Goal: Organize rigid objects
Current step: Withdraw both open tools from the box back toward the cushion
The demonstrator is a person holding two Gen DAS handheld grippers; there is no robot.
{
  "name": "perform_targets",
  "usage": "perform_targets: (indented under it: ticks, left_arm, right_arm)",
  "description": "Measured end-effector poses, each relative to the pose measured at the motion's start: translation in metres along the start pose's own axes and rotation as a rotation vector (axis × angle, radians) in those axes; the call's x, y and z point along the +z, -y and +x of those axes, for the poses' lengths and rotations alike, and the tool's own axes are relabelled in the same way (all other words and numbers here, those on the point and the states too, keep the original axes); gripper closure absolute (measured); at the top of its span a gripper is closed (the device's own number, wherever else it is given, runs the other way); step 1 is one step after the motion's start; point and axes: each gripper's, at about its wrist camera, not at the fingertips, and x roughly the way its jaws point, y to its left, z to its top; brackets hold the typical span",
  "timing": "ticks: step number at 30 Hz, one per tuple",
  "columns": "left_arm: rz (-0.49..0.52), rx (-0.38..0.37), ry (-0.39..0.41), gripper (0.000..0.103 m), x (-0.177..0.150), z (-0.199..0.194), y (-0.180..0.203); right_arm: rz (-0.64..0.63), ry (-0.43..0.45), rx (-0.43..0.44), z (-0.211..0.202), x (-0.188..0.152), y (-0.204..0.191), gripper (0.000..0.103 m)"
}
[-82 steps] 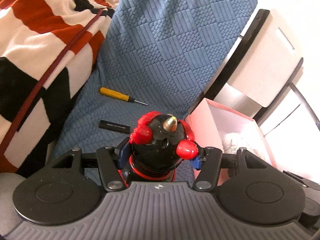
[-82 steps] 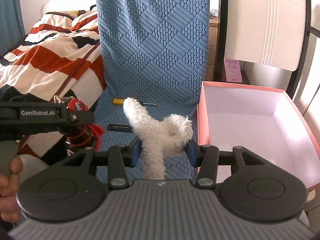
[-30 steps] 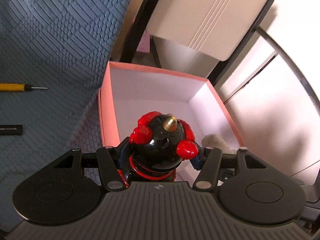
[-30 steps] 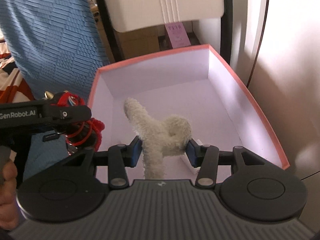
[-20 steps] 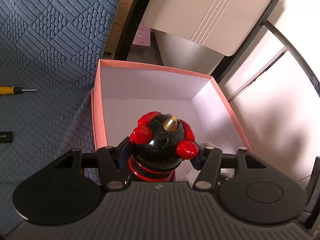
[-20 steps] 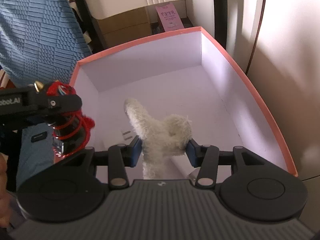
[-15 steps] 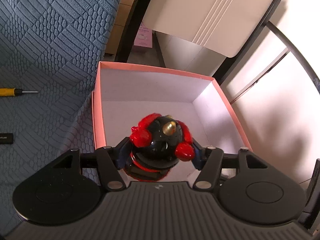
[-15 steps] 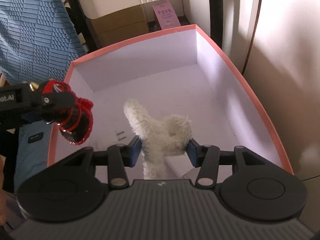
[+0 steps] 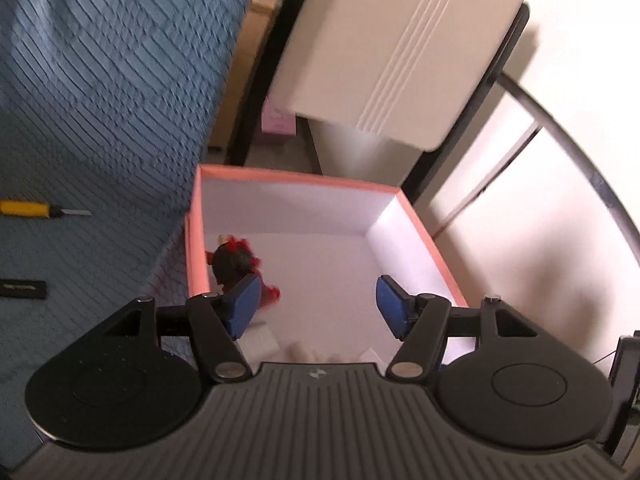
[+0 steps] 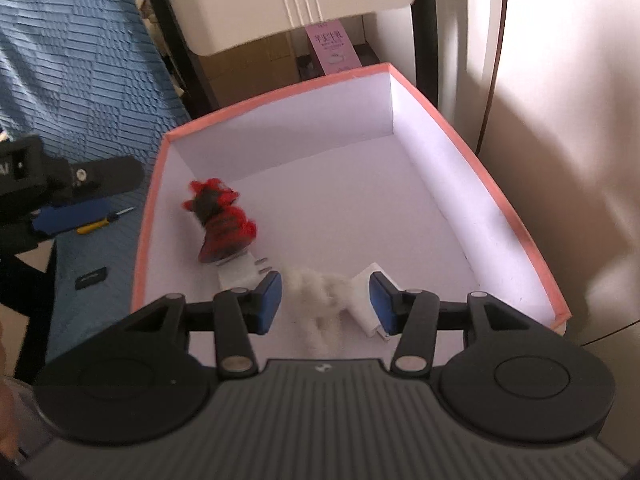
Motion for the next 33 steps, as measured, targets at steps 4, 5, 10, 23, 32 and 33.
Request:
perform_targets:
  ticks: [4,5,10,23,32,33]
  left_arm:
    - [0.007,0.007,0.056,0.034,0.0,-0.029,-0.001]
    - [0.002,0.008,0.07,0.034,-0.002,-0.037,-0.003]
    - [0.014,0.023,0.132,0.034,-0.013,-0.072,-0.008]
    - [0.038,0.09,0.191,0.034,-0.043,-0.137,-0.034]
    - [-0.007,0.178,0.209,0.034,-0.069,-0.169,-0.068]
    - [-0.012,0.184,0.206,0.034,-0.072,-0.172,-0.072]
  right_arm:
    - [-0.032,0.034,0.02,-0.019,-0.002,-0.014,0.051]
    - [-0.042,0.046,0.027,-0.024,-0.003,-0.018,0.051]
    - [-0.068,0.113,0.057,-0.052,-0.01,-0.031,0.051]
    - [-0.116,0.229,0.113,-0.091,-0.047,-0.07,0.051]
    - [-0.228,0.243,0.124,-0.104,-0.084,-0.089,0.051]
    - [-0.225,0.237,0.131,-0.105,-0.086,-0.09,0.051]
